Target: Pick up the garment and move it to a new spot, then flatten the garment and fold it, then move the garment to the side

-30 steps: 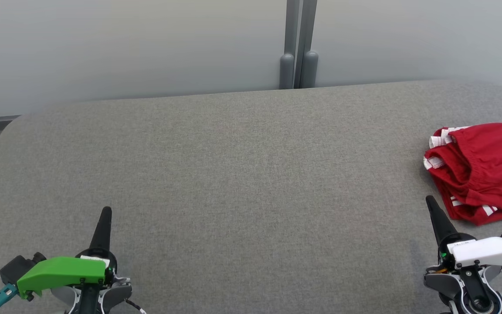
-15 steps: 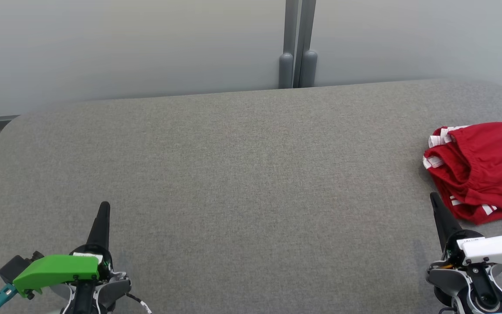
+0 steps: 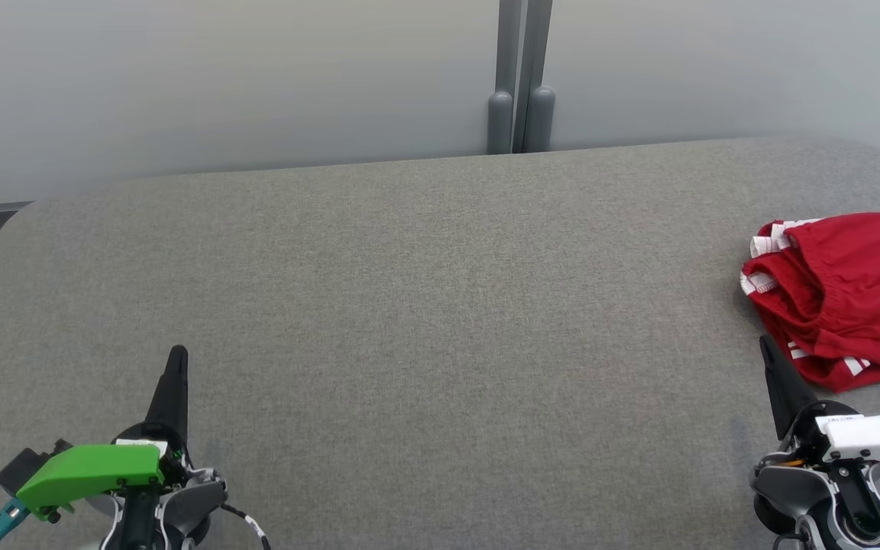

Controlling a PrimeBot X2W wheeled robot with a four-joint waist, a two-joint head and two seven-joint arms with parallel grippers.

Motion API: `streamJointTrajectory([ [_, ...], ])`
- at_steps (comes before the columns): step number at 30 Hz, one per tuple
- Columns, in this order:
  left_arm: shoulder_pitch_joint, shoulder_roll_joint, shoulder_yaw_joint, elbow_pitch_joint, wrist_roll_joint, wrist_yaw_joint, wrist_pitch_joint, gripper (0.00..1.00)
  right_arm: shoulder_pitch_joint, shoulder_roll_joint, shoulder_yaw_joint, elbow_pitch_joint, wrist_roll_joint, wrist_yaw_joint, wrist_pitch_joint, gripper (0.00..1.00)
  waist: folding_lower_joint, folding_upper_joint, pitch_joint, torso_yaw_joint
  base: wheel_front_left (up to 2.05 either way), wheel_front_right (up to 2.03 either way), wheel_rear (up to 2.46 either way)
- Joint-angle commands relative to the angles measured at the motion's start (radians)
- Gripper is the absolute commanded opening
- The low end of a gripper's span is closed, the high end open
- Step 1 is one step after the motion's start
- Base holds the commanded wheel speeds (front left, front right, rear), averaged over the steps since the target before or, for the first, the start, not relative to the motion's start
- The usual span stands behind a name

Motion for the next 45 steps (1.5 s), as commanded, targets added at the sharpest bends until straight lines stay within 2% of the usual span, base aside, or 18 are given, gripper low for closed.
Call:
streamJointTrajectory([
  [1, -0.021, -0.003, 0.009, 0.002, -0.019, -0.007, 0.007, 0.00, -0.012, -0.005, -0.005, 0.002, 0.022, 0.000, 0.004, 0.00, 0.0000, 0.0000, 0.000, 0.000, 0.00, 0.00, 0.00],
  [7, -0.024, -0.011, 0.021, 0.006, -0.043, -0.016, 0.017, 0.00, -0.015, -0.005, -0.011, 0.006, 0.062, 0.000, 0.010, 0.00, 0.0000, 0.0000, 0.001, -0.001, 0.00, 0.00, 0.00],
  [45, -0.024, -0.012, 0.022, 0.006, -0.040, -0.014, 0.017, 0.00, -0.014, -0.003, -0.012, 0.006, 0.057, 0.000, 0.010, 0.00, 0.0000, 0.0000, 0.001, -0.001, 0.00, 0.00, 0.00],
])
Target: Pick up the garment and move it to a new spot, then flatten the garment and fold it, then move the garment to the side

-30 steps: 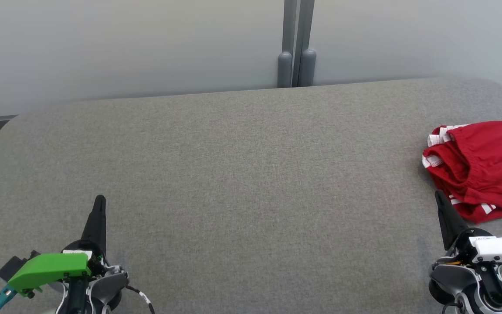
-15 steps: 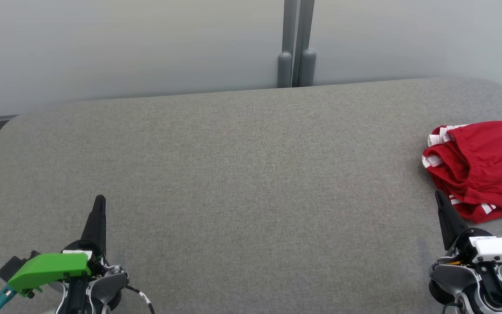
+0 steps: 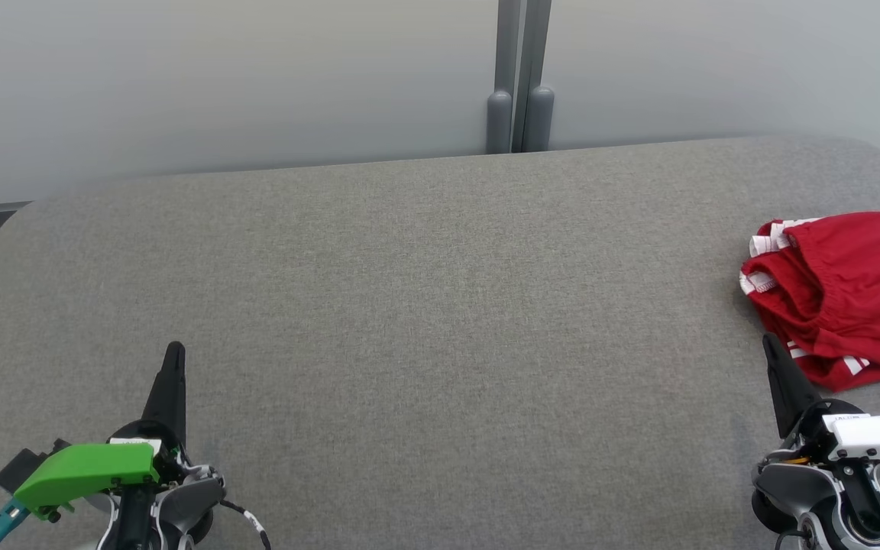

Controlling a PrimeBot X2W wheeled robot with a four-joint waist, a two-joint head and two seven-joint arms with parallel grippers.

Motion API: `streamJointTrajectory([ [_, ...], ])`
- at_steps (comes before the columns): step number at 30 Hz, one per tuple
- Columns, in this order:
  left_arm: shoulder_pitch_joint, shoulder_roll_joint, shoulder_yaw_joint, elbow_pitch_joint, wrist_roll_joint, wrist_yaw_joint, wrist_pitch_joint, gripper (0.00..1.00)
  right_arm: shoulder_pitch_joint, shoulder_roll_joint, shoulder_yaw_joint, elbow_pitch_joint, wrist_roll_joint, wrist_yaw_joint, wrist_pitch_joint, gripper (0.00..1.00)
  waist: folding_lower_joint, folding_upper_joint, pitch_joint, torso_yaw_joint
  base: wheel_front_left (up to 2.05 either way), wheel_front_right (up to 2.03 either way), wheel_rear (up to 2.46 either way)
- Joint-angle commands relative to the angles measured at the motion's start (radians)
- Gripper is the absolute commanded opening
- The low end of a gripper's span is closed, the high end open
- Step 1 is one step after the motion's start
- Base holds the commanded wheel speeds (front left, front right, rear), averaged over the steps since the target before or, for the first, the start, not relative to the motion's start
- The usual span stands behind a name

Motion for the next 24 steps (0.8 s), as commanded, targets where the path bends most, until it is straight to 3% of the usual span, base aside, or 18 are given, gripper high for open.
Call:
streamJointTrajectory([
  [1, -0.016, -0.001, 0.003, 0.002, -0.003, -0.003, 0.003, 0.00, -0.010, -0.003, -0.002, 0.002, 0.004, 0.000, 0.001, 0.00, 0.0000, 0.0000, 0.000, 0.000, 0.00, 0.00, 0.00],
  [24, -0.016, -0.002, 0.004, 0.002, -0.002, -0.003, 0.004, 0.00, -0.010, -0.002, -0.003, 0.002, 0.002, 0.000, 0.002, 0.00, 0.0000, 0.0000, 0.000, 0.000, 0.00, 0.00, 0.00],
])
